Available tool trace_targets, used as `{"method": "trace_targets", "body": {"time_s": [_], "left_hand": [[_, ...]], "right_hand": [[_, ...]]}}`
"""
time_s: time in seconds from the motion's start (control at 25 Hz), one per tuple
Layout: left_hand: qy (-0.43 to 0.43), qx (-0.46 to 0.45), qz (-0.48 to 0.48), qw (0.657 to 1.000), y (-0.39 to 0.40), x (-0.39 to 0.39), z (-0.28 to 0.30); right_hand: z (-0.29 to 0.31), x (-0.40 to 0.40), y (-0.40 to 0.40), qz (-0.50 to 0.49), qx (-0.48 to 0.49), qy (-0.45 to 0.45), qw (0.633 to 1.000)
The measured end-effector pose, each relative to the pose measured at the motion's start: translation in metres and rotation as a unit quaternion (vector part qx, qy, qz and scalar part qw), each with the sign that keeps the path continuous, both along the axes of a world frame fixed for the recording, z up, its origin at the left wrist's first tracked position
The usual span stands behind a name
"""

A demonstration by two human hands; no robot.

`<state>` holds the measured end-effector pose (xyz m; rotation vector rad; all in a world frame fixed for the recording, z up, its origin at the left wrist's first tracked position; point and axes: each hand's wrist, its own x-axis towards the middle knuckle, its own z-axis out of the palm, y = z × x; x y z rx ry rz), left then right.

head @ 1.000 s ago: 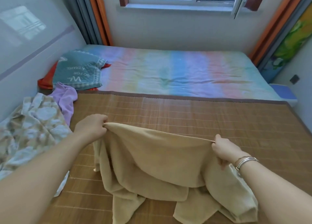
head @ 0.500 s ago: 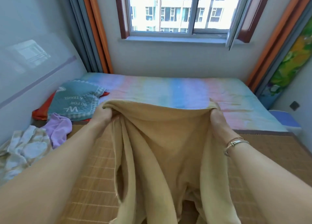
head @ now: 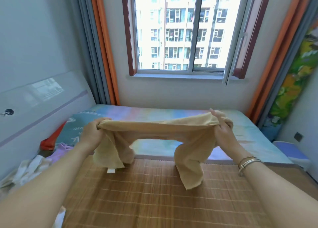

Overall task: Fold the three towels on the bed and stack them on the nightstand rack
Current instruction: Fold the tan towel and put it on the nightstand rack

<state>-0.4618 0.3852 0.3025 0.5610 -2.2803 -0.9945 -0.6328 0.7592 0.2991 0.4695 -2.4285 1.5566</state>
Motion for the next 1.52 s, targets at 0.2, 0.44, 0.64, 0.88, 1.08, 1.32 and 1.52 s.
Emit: {"method": "trace_targets", "body": {"time_s": [0.2, 0.44, 0.64, 0.88, 1.08, 1.32, 1.52], "left_hand": [[-0.316, -0.137, 0.001, 0.939, -0.008, 0.065, -0.106], [-0.491, -0.139, -0.004, 0.86, 0.046, 0.157, -0.29], [-0.533, -0.184, -0.042, 0.825, 0.084, 0.224, -0.384], [-0.569, -0.173, -0.041, 0.803, 0.103, 0.292, -0.444], [-0.569, -0.132, -0.07, 0.809, 0.108, 0.336, -0.453], [-0.474, -0.008, 0.036, 0.88, 0.066, 0.327, -0.435], [-0.394, 0.149, 0.169, 0.891, -0.001, 0.301, -0.431]], "right_hand": [[-0.095, 0.055, 0.033, 0.037, 0.335, -0.061, 0.94], [-0.263, 0.14, 0.064, 0.114, 0.521, -0.194, 0.823], [-0.361, 0.203, 0.089, 0.145, 0.617, -0.186, 0.75], [-0.412, 0.262, 0.11, 0.162, 0.709, -0.221, 0.649], [-0.393, 0.279, 0.094, 0.263, 0.727, -0.295, 0.561], [-0.387, 0.267, -0.001, 0.253, 0.68, -0.246, 0.643], [-0.404, 0.275, -0.098, 0.279, 0.622, -0.192, 0.706]]}}
